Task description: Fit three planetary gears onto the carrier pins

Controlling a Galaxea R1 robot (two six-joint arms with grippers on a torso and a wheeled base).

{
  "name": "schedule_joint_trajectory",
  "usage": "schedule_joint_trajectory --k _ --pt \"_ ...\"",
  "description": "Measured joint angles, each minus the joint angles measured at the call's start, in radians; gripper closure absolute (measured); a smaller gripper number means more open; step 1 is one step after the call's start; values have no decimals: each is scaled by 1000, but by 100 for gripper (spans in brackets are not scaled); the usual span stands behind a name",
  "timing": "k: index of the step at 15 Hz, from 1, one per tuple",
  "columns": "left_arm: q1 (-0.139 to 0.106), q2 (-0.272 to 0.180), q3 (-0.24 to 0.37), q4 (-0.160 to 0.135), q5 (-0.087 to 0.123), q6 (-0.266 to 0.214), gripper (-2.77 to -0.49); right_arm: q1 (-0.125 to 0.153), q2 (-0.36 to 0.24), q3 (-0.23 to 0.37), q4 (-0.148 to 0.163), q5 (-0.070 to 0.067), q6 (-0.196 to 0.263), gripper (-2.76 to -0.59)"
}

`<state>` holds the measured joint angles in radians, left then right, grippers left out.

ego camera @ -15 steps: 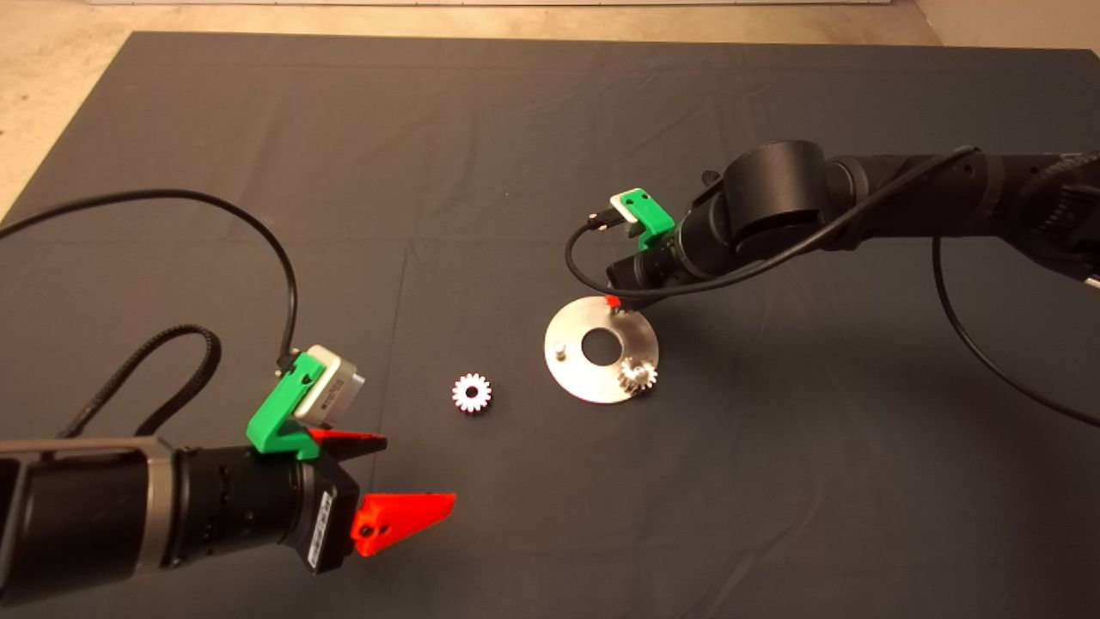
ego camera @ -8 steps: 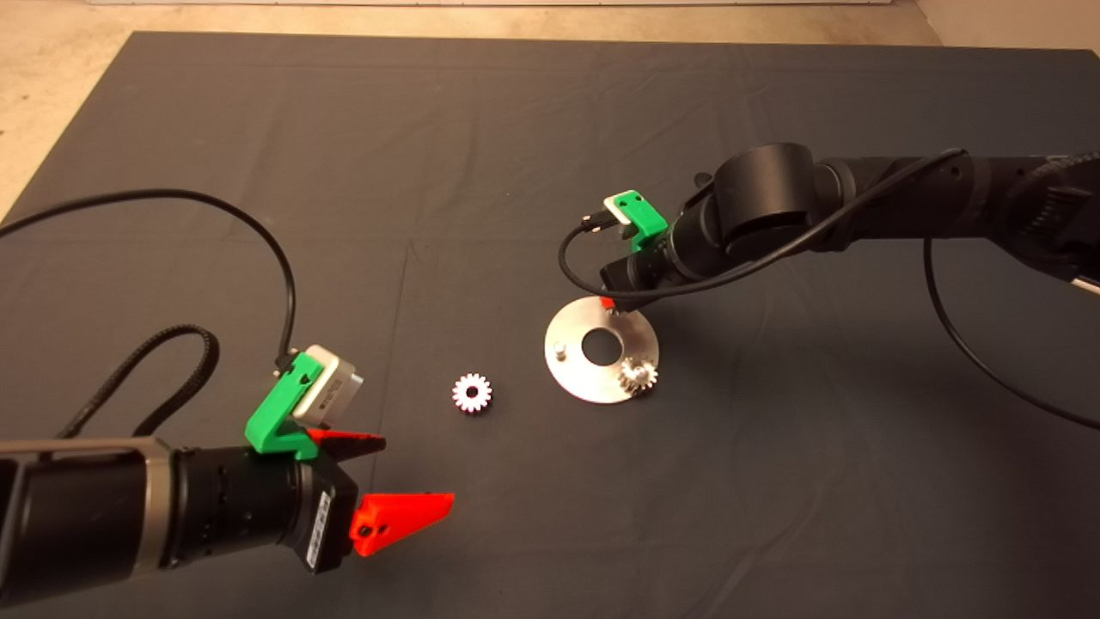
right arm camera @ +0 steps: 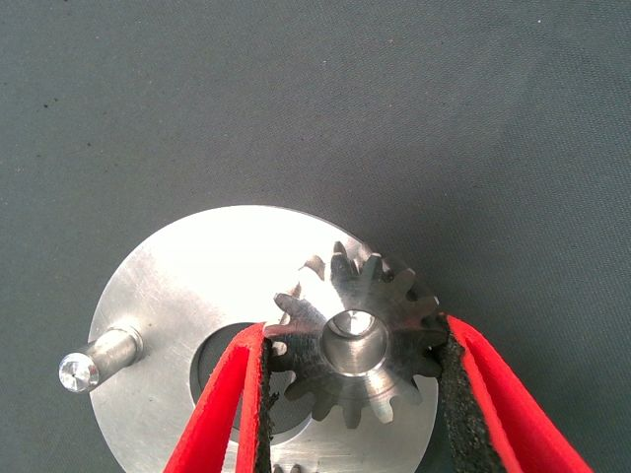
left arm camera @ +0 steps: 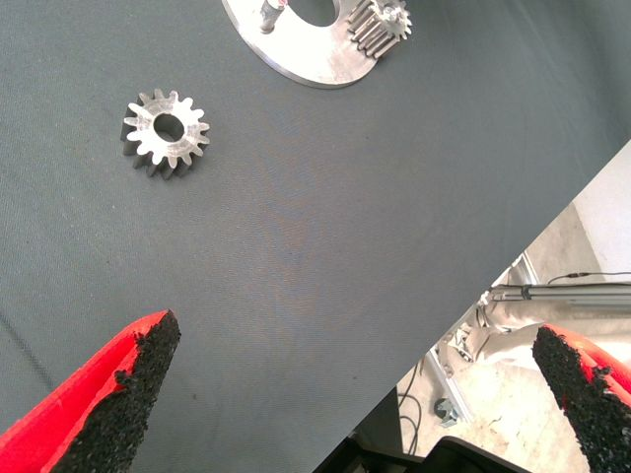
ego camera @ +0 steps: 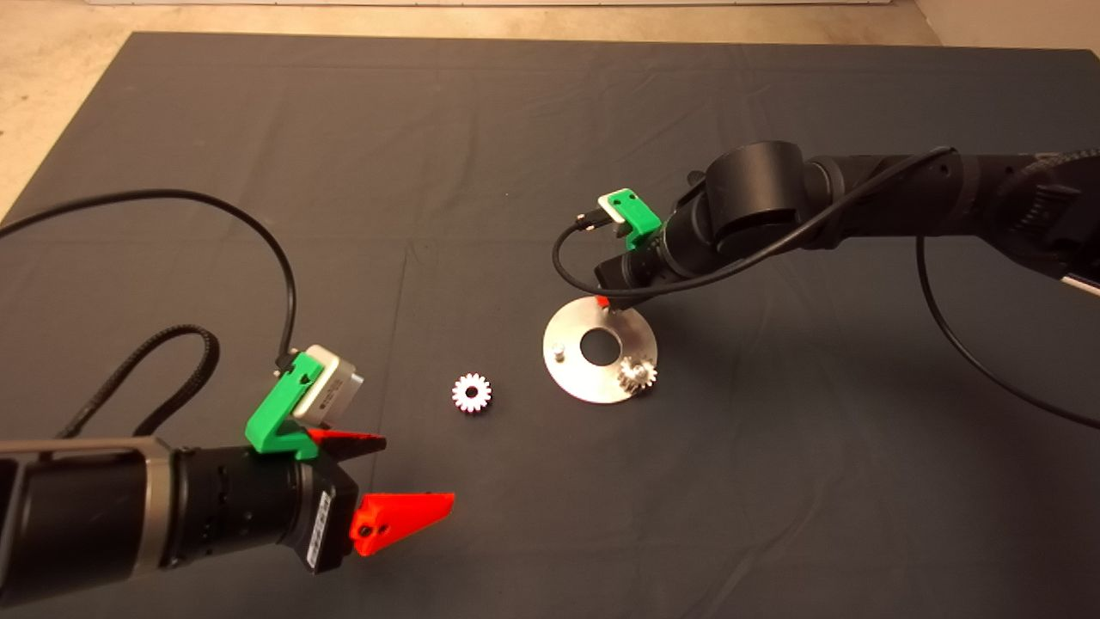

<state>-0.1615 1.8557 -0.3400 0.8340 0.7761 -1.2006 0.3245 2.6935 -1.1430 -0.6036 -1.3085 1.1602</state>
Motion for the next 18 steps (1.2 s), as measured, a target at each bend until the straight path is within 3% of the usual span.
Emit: schedule_joint_trajectory --k 3,4,8,13,18 --pt "0 0 0 0 -9 0 -262 0 0 0 0 -2 -4 -92" --pt "0 0 0 0 -11 0 -262 0 0 0 0 -11 -5 -92" --pt "0 0 0 0 -11 0 -262 0 0 3 0 -27 -7 -92" --pt "0 0 0 0 -20 0 -262 0 5 21 0 -78 -8 -92" --pt "0 0 0 0 -20 0 -262 0 8 22 0 -83 -11 -92"
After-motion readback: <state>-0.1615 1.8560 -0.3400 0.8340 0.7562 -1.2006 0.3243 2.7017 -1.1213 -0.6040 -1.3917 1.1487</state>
